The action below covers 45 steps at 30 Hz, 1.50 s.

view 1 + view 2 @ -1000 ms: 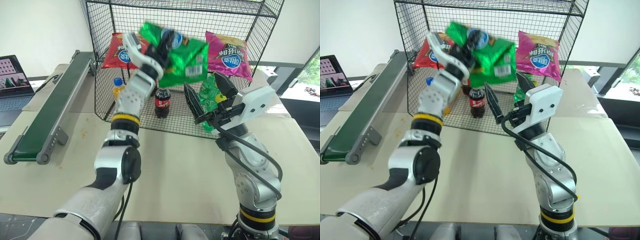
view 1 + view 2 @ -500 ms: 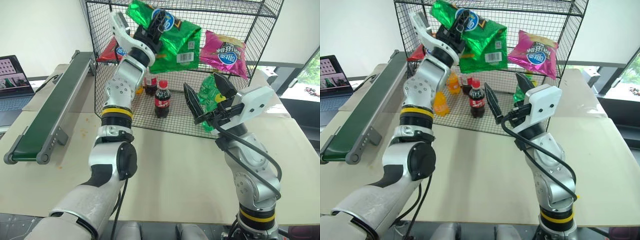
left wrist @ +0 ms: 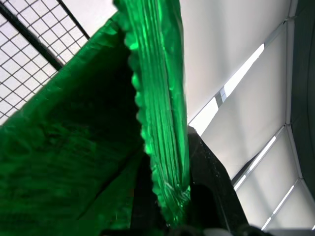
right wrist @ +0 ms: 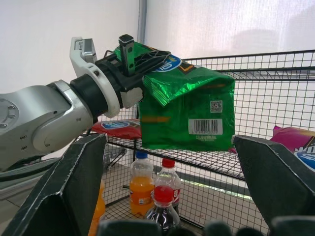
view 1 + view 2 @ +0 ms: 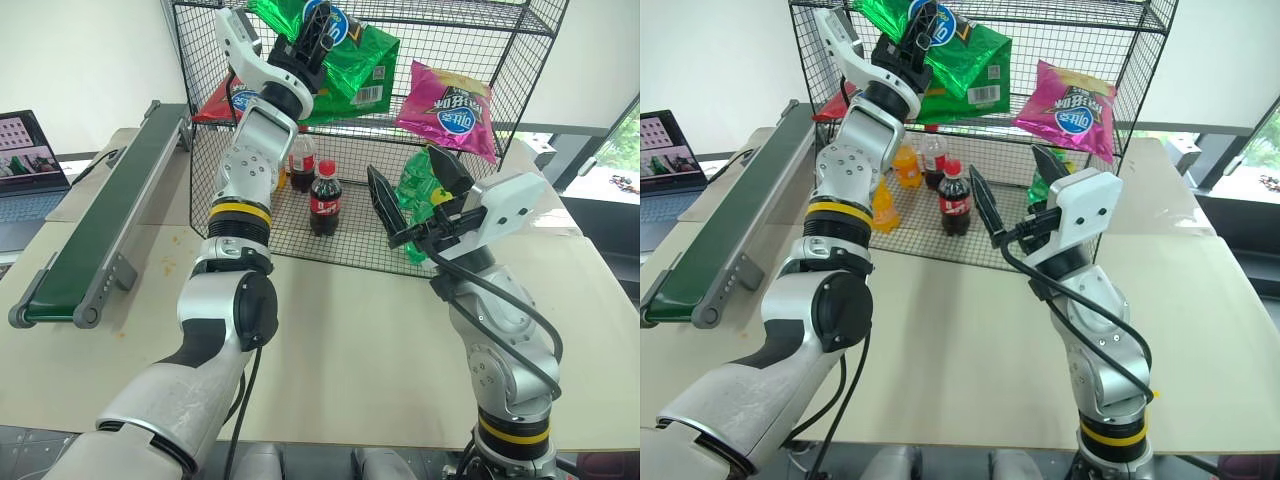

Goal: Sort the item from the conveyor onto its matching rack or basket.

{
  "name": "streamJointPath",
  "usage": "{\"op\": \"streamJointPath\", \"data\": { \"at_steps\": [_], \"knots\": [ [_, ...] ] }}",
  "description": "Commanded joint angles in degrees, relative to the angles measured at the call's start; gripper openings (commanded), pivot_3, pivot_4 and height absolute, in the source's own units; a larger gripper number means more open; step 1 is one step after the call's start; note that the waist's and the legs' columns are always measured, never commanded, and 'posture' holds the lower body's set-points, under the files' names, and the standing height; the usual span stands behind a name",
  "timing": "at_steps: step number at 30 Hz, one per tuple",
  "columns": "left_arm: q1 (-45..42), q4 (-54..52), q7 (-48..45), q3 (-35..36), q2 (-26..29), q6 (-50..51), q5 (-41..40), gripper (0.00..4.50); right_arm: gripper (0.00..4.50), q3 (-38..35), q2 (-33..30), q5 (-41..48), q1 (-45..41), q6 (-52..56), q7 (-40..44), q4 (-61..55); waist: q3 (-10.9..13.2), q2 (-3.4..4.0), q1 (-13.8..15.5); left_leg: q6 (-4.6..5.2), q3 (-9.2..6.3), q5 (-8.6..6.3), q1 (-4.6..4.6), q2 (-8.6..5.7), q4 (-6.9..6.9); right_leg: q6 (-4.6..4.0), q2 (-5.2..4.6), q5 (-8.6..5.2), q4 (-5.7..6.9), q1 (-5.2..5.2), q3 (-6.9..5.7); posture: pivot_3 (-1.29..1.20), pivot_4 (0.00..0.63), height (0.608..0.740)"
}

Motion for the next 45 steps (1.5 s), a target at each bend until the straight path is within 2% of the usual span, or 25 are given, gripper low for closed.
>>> {"op": "streamJointPath", "data": {
  "at_steps": [1,8,17,23,27,33,45],
  "knots": [
    [0.0,-1.4,-0.1,-0.9,-1.1,1.1,0.7,0.03,4.5,0.1,0.2,-0.2,-1.1,-1.5,0.0,-1.7,0.0,0.0,0.0,0.0,-0.01,0.0,0.0,0.0,0.0,0.0,0.0,0.0,0.0,0.0,0.0,0.0,0.15,0.738],
    [9.9,-19.6,17.1,-2.6,-6.2,10.0,0.4,0.03,4.5,0.1,0.6,-0.4,-0.2,-1.5,-0.7,-2.2,0.0,0.02,-0.1,0.01,-0.07,0.01,0.05,-0.01,0.02,0.01,0.0,0.0,0.09,0.04,0.0,0.0,0.15,0.738],
    [14.4,-29.9,36.4,0.7,-9.3,16.1,-4.1,0.03,4.5,-0.1,0.7,-0.4,-0.5,-1.5,-0.5,-1.8,0.0,0.02,0.1,0.01,-0.24,0.01,0.09,-0.06,0.16,0.02,0.0,0.0,0.08,0.25,0.0,0.0,0.15,0.738],
    [14.8,-31.4,43.3,-0.5,-12.2,15.8,-5.5,0.03,4.5,0.0,0.7,-0.3,-0.7,-1.4,-0.3,-1.7,0.0,0.02,0.3,0.01,-0.48,0.01,0.06,-0.14,0.33,0.06,0.0,-0.02,0.07,0.39,-0.06,0.0,0.15,0.738],
    [14.1,-30.1,44.3,-1.7,-14.5,14.3,-6.0,0.03,4.5,-0.1,0.6,-0.4,-0.8,-1.3,-0.3,-1.6,0.0,0.02,0.4,0.01,-0.61,0.01,0.06,-0.2,0.43,0.12,0.0,-0.05,0.04,0.53,-0.08,0.0,0.15,0.738],
    [8.2,-20.6,42.7,-1.5,-16.1,7.1,-7.0,0.03,4.5,0.1,0.7,-0.8,-1.1,-1.4,-0.5,-1.4,0.0,0.02,0.4,0.01,-0.67,0.01,0.07,-0.23,0.47,0.15,0.0,-0.07,0.0,0.62,-0.11,0.0,0.15,0.738],
    [-0.5,-8.9,36.4,-2.0,-16.5,0.5,-8.2,0.03,4.5,-0.3,0.5,-1.8,-0.5,-1.2,-1.1,-2.0,0.0,0.01,0.6,0.02,-0.75,0.0,-0.02,-0.29,0.47,0.21,0.0,-0.11,-0.14,0.66,-0.11,0.0,0.15,0.738]
  ]
}}
